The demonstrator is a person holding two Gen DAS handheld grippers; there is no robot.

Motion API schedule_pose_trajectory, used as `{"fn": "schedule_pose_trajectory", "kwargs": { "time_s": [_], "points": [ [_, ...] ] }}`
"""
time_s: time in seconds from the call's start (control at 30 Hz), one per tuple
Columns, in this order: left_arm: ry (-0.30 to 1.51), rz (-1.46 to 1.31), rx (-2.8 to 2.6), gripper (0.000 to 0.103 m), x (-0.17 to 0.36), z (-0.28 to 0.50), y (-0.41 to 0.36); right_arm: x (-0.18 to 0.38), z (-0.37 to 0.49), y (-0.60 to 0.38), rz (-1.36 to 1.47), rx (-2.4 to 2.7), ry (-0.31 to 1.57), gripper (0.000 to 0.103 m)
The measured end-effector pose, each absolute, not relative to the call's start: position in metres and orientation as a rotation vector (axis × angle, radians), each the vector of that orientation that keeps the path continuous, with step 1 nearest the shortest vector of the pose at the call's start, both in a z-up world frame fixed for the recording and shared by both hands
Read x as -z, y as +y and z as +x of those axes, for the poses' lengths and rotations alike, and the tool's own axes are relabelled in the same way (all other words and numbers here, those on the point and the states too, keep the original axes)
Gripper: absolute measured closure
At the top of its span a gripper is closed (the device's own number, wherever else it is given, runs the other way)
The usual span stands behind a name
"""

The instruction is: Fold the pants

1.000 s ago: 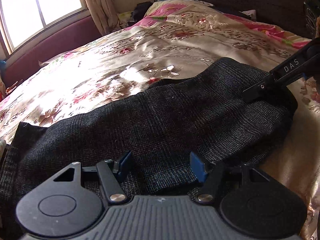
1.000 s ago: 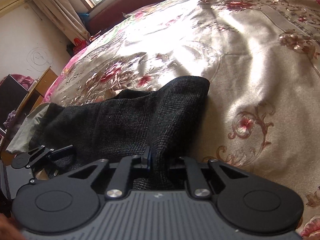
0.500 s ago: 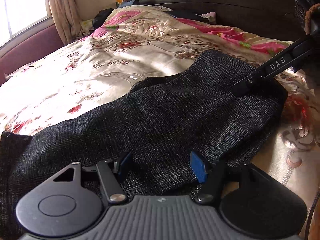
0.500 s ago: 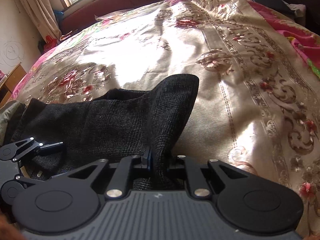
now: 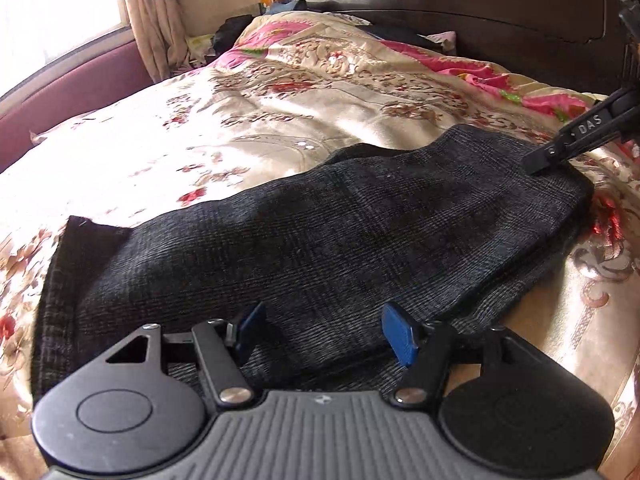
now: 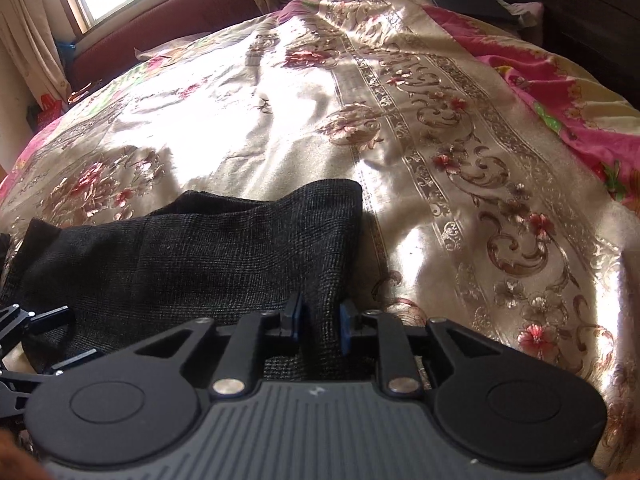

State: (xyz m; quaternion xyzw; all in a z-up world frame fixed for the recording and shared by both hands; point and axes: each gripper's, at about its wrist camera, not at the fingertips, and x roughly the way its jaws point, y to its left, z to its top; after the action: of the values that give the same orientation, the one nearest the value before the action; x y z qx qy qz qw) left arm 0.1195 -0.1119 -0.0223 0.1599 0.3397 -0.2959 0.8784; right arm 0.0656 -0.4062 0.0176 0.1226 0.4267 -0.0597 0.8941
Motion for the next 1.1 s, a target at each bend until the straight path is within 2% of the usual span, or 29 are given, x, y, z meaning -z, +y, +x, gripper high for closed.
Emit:
{"fn": "schedule_pose_trajectory", "kwargs": {
  "time_s": [0.6,0.87,1.1],
  "points": [
    [0.702,0.299,0.418,0.022,0.006,0.109,-0.046,-0.008,0.06,-0.413,0.361,0.163,0.879,0.081],
    [0.678,0.274,0.396,0.022,0.002,0.122,-0.054,0.002,0.059,-0.422,0.439,0.146,0.868,0.073],
    [0.663,0.317,0.422,0.022,0.006,0.127,-0.072,0.01,0.056,-0.439,0.563,0.094,0.843,0.071]
  ]
}}
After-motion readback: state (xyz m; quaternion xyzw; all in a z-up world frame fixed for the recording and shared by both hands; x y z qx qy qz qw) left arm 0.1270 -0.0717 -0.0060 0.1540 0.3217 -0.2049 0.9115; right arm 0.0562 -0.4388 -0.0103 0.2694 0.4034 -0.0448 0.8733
